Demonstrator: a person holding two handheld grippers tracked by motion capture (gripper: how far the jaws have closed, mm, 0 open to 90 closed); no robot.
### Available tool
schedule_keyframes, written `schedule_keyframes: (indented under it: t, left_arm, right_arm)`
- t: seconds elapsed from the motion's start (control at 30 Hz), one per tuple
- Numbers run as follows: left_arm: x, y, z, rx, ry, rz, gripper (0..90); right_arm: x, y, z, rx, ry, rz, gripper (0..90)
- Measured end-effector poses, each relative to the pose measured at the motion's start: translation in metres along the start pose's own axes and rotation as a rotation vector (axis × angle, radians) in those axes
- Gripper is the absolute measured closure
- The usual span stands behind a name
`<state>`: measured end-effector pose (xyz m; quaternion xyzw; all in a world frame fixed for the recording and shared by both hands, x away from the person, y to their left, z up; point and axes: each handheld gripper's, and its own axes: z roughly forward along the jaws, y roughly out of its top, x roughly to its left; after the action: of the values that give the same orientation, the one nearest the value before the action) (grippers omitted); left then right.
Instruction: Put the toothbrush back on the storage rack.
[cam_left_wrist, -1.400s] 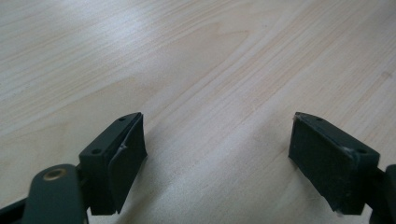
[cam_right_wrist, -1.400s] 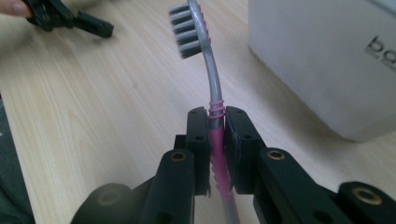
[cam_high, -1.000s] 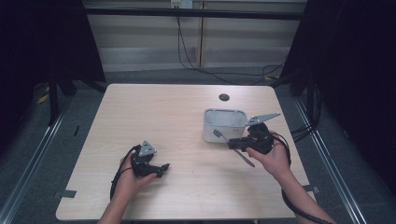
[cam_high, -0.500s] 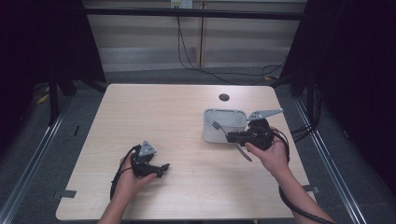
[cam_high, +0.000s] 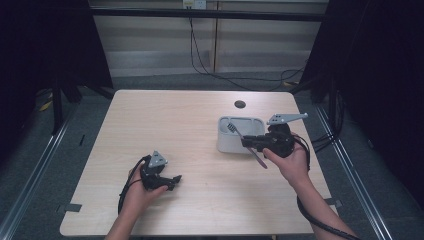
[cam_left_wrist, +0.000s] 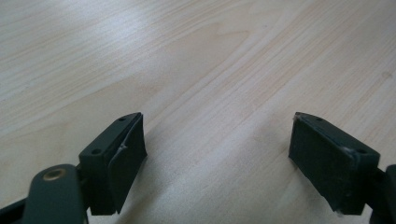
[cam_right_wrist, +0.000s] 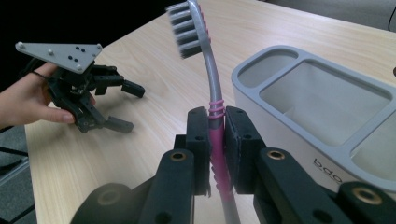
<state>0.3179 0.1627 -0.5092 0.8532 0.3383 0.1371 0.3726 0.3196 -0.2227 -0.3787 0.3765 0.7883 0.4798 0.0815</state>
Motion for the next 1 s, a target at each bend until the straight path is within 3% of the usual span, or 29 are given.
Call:
schedule_keyframes:
  t: [0.47, 1.0]
  left_arm:
    - [0.0, 0.0, 0.0, 0.0, 0.0, -0.001, 18.2]
    - [0.0, 0.0, 0.0, 0.0, 0.0, -0.001, 18.2]
  right_arm:
    - [-0.002, 0.008, -0.006, -0.068, 0.021, 0.035, 80.7]
    - [-0.004, 0.018, -0.011, -0.117, 0.019, 0.034, 80.6]
